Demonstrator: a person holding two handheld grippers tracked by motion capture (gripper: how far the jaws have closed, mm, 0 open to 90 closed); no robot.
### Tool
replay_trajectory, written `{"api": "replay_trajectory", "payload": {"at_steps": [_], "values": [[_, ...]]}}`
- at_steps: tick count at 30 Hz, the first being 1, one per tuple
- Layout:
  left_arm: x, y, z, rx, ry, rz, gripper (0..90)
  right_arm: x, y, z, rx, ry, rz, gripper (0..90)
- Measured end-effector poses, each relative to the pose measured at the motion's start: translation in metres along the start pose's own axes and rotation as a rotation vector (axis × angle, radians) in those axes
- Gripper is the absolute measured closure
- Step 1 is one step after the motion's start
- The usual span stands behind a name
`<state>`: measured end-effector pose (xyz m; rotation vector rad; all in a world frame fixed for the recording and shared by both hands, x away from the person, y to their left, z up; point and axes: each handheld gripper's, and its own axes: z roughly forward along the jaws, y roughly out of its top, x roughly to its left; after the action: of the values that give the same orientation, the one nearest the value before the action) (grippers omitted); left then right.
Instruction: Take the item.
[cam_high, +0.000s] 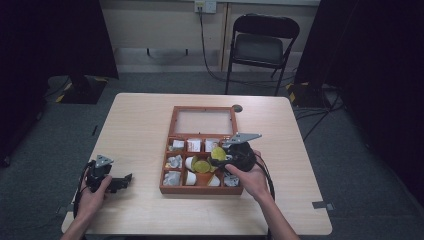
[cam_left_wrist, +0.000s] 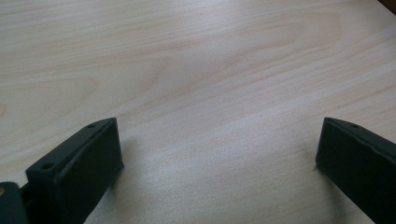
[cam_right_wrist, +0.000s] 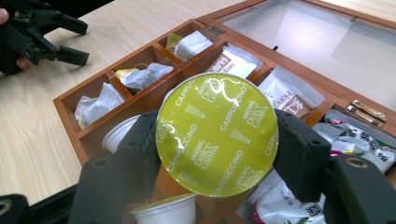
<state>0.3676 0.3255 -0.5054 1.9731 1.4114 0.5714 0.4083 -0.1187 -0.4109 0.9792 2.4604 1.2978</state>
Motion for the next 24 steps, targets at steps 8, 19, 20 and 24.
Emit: {"api": "replay_trajectory", "payload": {"at_steps": [8,19,20,24], "values": [[0.0,0.0,0.0,-0.001,0.001,0.002,0.0,-0.004,-0.001,-0.005,-0.006,-0.012,0.006,37.8],[0.0,0.0,0.0,-0.001,0.001,0.002,0.0,-0.011,-0.002,-0.015,-0.026,-0.035,0.021,37.9],[0.0,0.0,0.0,-0.001,0.001,0.002,0.0,-0.012,-0.002,-0.015,-0.027,-0.038,0.022,37.9],[0.0,0.0,0.0,-0.001,0.001,0.002,0.0,-0.015,-0.002,-0.02,-0.037,-0.045,0.027,37.8]]}}
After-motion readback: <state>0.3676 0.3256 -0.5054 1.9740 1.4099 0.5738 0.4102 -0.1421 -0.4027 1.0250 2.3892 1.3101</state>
